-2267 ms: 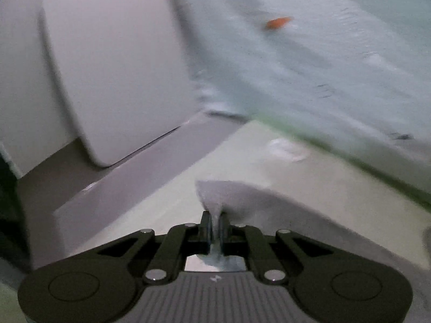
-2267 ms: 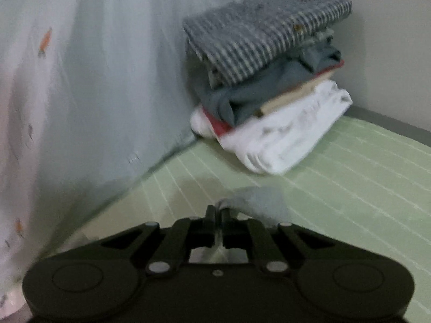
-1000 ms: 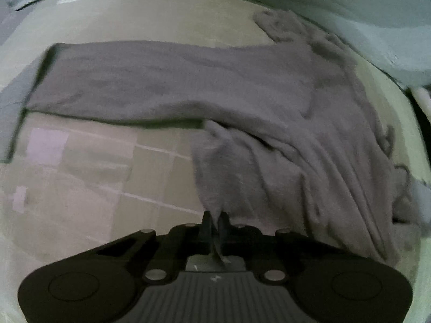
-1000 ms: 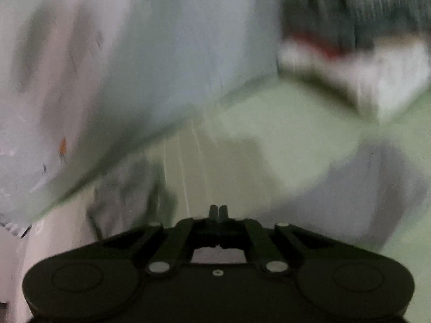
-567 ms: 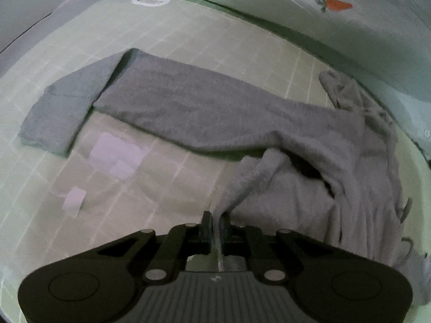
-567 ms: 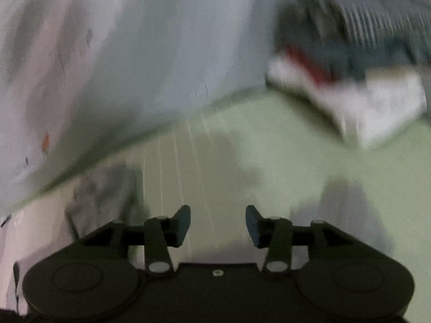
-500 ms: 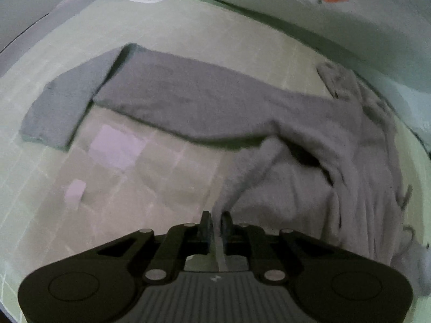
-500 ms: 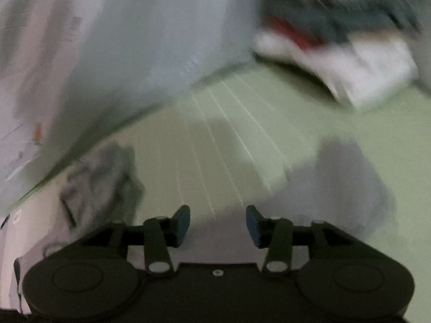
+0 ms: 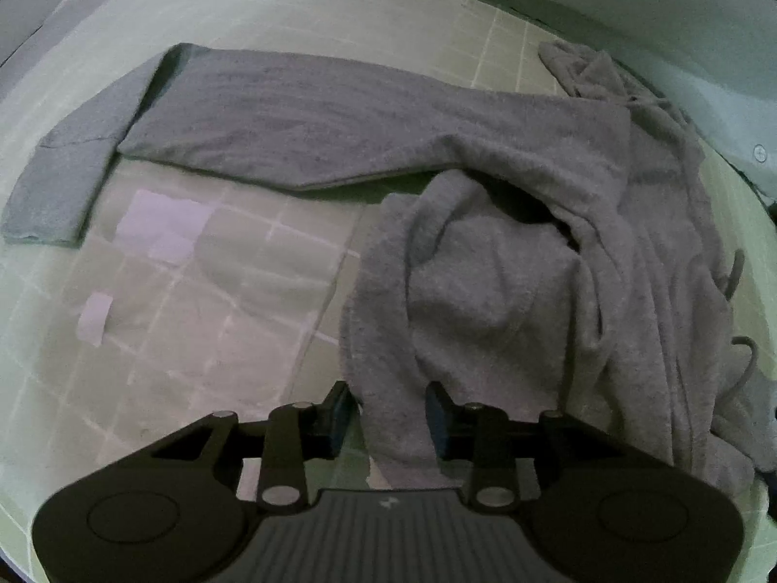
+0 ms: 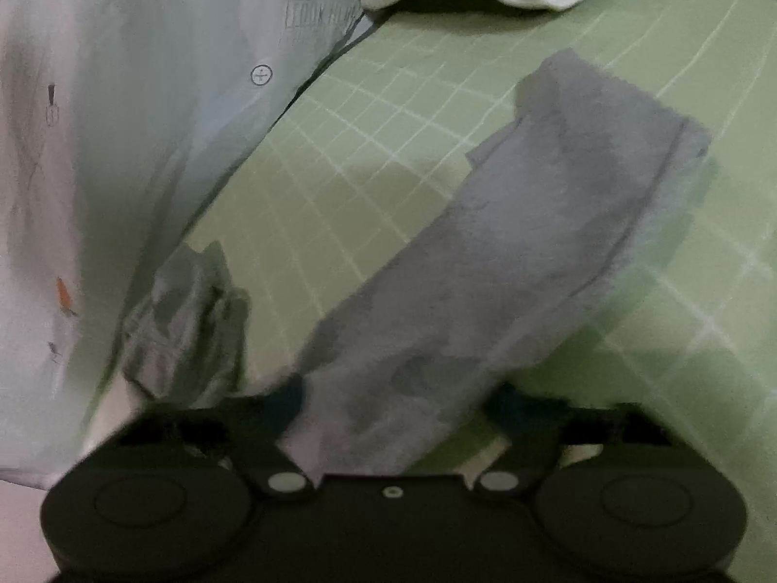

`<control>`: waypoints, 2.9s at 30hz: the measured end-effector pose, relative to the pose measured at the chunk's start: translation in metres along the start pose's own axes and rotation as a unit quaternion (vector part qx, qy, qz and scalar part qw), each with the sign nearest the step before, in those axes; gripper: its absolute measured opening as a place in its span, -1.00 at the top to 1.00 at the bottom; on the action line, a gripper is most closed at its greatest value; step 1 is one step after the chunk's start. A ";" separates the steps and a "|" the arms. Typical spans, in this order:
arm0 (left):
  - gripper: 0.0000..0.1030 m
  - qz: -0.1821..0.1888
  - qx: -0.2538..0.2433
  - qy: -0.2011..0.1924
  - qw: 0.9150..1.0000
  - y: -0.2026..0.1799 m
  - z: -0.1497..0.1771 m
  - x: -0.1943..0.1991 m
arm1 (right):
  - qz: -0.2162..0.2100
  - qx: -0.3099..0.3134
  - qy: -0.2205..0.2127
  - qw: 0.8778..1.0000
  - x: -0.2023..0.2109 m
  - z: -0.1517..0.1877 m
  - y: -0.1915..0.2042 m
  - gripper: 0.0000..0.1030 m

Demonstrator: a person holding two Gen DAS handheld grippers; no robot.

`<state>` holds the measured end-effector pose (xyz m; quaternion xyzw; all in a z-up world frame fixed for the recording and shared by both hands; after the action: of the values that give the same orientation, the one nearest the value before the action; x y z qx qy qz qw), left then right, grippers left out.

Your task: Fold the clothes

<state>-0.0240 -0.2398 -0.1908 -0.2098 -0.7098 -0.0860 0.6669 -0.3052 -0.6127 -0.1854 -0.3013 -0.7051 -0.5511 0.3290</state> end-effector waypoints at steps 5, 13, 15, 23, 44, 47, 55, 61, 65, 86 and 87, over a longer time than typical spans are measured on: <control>0.86 -0.021 0.008 -0.013 1.000 0.004 -0.002 0.000 | -0.033 0.066 -0.070 0.995 0.034 -0.036 0.033 0.94; 0.88 0.007 0.037 -0.019 0.999 0.016 -0.005 0.001 | -0.049 0.220 -0.256 0.940 0.109 -0.069 0.118 0.94; 0.88 0.005 0.036 -0.022 0.999 0.015 -0.006 0.001 | -0.029 0.220 -0.237 0.946 0.089 -0.076 0.119 0.79; 0.50 0.022 0.024 -0.012 0.999 0.022 -0.002 0.004 | 0.083 0.222 -0.048 0.970 0.003 -0.033 0.071 0.03; 0.95 0.038 0.004 -0.069 0.997 0.036 0.013 0.024 | -0.028 0.301 0.072 0.950 0.006 0.072 0.062 0.84; 0.95 0.017 0.034 -0.093 0.995 0.057 0.012 0.039 | -0.075 0.299 0.096 0.946 0.025 0.092 0.061 0.83; 0.45 -0.004 -0.008 -0.077 0.997 0.064 0.052 0.046 | 0.036 0.330 0.075 0.940 0.041 0.125 0.047 0.11; 0.36 0.023 -0.066 -0.078 0.994 0.039 0.096 0.042 | 0.050 0.288 0.075 0.953 0.046 0.130 0.022 0.09; 0.22 0.043 -0.111 -0.085 0.989 0.017 0.101 0.041 | 0.059 0.287 0.078 0.953 0.050 0.136 0.011 0.09; 0.80 0.162 -0.022 -0.124 0.979 0.055 0.103 0.116 | 0.061 0.209 0.053 0.975 0.054 0.129 -0.012 0.08; 0.80 0.164 0.012 -0.147 0.975 0.075 0.103 0.131 | 0.059 0.205 0.052 0.976 0.052 0.129 -0.010 0.08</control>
<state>-0.0900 -0.1066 -0.0840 -0.3253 -0.7571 0.0646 0.5628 -0.3614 -0.4860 -0.1727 -0.2393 -0.7665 -0.3892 0.4514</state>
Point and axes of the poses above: each gripper's, at about its wrist camera, not at the fingertips, and x roughly against the way its jaws point, y to its left, z to its underside, the point moved 1 cm from there along -x, roughly the way its jaws point, and after that the axes turned 12 degrees about y, right-handed, at the moved point
